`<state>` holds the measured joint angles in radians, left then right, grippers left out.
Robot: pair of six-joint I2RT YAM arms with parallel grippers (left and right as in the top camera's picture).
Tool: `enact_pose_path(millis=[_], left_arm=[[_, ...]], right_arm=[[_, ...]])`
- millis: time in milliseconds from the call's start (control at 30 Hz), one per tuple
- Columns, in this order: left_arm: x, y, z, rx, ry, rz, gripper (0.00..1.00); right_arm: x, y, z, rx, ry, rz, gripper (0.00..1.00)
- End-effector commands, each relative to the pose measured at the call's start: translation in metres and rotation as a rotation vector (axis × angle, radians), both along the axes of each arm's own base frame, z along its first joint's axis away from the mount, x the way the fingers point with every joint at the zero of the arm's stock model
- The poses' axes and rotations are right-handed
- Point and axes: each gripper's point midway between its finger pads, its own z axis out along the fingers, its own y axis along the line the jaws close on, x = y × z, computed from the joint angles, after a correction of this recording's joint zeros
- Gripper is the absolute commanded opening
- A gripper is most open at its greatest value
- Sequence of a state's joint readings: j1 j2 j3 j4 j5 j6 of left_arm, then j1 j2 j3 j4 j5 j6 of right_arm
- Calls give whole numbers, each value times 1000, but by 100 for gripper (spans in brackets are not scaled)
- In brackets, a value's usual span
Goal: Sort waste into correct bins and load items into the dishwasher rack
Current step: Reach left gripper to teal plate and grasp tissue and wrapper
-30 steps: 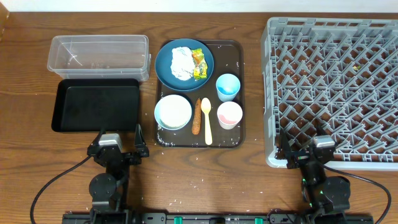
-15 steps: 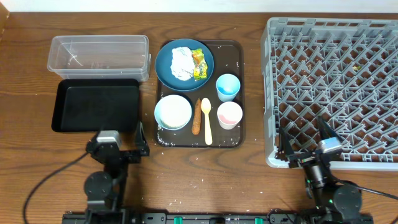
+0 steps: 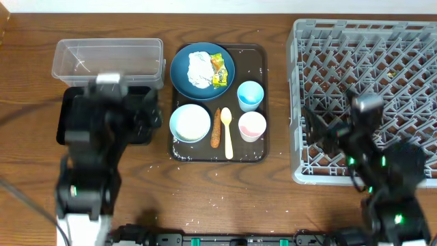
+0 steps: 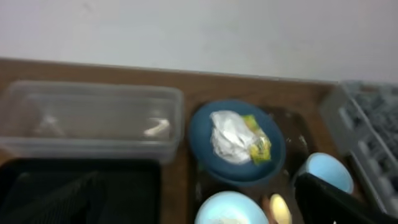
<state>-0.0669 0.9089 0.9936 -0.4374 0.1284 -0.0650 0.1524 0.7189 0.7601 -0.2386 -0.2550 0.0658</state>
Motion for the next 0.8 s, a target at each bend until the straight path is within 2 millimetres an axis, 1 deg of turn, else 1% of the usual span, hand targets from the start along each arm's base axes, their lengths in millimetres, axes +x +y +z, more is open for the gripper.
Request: enact_pose_path(millis=[0,133,200,233,267,333,433,467,567,600,667,700,767], left_arm=[[25,-22,13,11,115,-50,98],[55,-42,5,72,326,-72,98],[75,-54,5,81,359,-93,98],[85,-57,3,83,363,-94,98],[95,-61,-1,77,369,-98,98],[109,-73,-17,40,395,-130,98],[127,-91,-34,-6,405,-196,98],[134,-96,-42,-14,412,-209,98],[153,-103,-75,-9,451,-213,98],[161,-107,-91,-5,469,-215,98],[172,-114,-117,-1,494,-221,98],[176,-116,-126,1,503,-223,98],[188,-116,-152,1,527,-178,98]], right_arm=[[17,6,19,-26,67,27,99],[32,8,23,-100,196,46,99],[38,8,25,-133,235,54,99],[40,9,24,-135,248,55,99],[42,9,22,-134,260,55,99],[44,10,13,-135,291,63,99],[43,10,4,-139,328,65,99],[42,10,2,-140,339,67,99],[40,10,-1,-151,351,73,99],[39,10,-2,-156,353,75,99],[39,9,-4,-162,358,73,99],[39,9,-4,-166,359,71,99],[39,7,-6,-172,366,60,99]])
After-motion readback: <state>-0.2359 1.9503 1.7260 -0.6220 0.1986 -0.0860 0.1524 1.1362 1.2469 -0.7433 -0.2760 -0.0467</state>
